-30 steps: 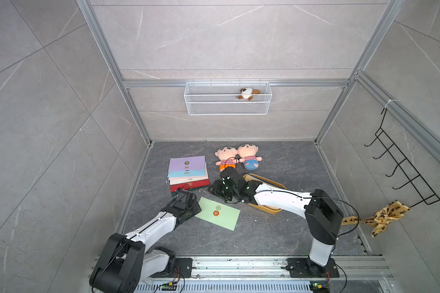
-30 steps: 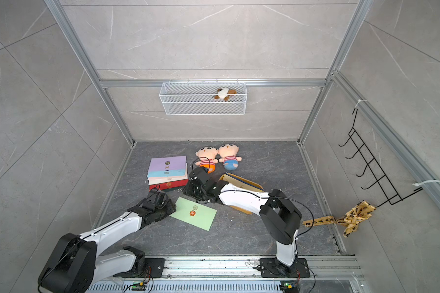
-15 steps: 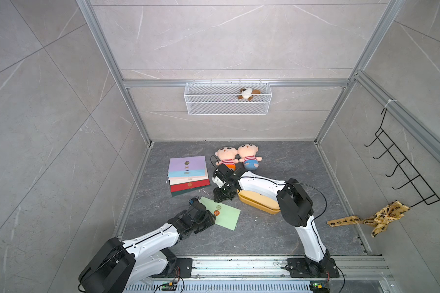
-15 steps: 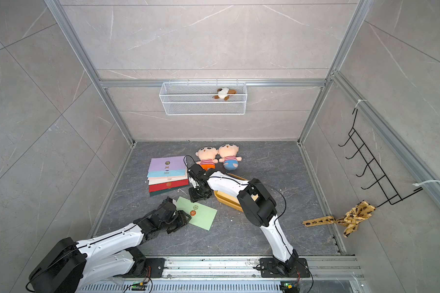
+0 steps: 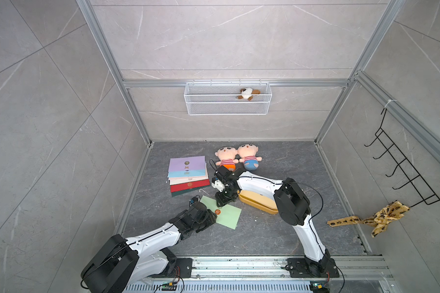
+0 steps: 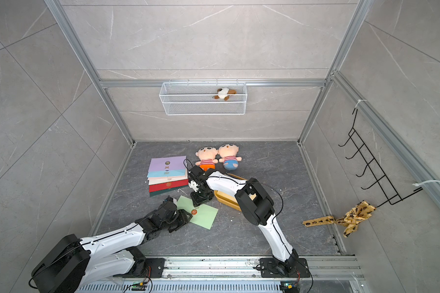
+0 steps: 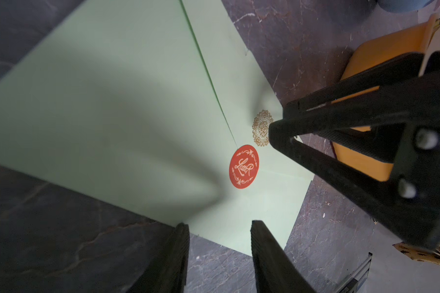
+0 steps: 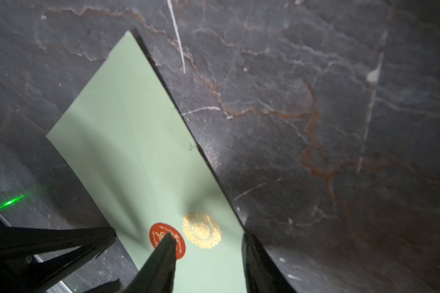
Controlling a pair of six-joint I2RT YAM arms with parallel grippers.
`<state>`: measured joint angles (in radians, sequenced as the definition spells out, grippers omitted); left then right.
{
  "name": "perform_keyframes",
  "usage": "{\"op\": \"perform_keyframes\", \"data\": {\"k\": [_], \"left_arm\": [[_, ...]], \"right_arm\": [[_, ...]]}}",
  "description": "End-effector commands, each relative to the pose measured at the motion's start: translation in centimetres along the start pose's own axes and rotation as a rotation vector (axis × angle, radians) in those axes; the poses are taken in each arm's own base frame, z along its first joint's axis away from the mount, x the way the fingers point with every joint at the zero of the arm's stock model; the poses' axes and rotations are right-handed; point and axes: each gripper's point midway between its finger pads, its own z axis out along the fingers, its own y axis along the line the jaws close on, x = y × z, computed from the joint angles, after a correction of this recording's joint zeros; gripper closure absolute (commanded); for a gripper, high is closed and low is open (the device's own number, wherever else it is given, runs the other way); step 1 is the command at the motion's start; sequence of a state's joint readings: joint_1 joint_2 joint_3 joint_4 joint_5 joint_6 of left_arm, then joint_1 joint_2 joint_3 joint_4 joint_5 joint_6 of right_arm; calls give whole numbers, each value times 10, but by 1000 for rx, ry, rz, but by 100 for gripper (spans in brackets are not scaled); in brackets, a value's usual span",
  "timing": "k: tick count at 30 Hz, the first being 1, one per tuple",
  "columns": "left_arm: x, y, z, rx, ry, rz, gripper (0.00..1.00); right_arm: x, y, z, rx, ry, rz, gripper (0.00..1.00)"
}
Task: Put the sealed envelopes into the storage box
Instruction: Pick up the envelope from the center of the board.
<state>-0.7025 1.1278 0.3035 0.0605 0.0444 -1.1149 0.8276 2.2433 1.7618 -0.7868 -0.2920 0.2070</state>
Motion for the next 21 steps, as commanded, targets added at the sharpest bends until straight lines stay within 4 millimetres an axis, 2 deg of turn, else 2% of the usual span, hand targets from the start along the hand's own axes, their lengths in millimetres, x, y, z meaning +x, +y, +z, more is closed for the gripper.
{"op": "perform_keyframes", "data": {"k": [1,9,13,21], "left_arm": [[18,52,2,-186,47,-13,54],[18,54,1,-192,45,-12,54],[18,54,1,-193,42,-11,54],[17,55,2,-202,43,-5,54]], "right_arm": [[-8,-3,-3,12,-6,-49,53],[-12,-10,6,49,29,-89,53],[-3,-9,17,20,61,-86,53],[10,-3,24,-5,99,-112,54]]}}
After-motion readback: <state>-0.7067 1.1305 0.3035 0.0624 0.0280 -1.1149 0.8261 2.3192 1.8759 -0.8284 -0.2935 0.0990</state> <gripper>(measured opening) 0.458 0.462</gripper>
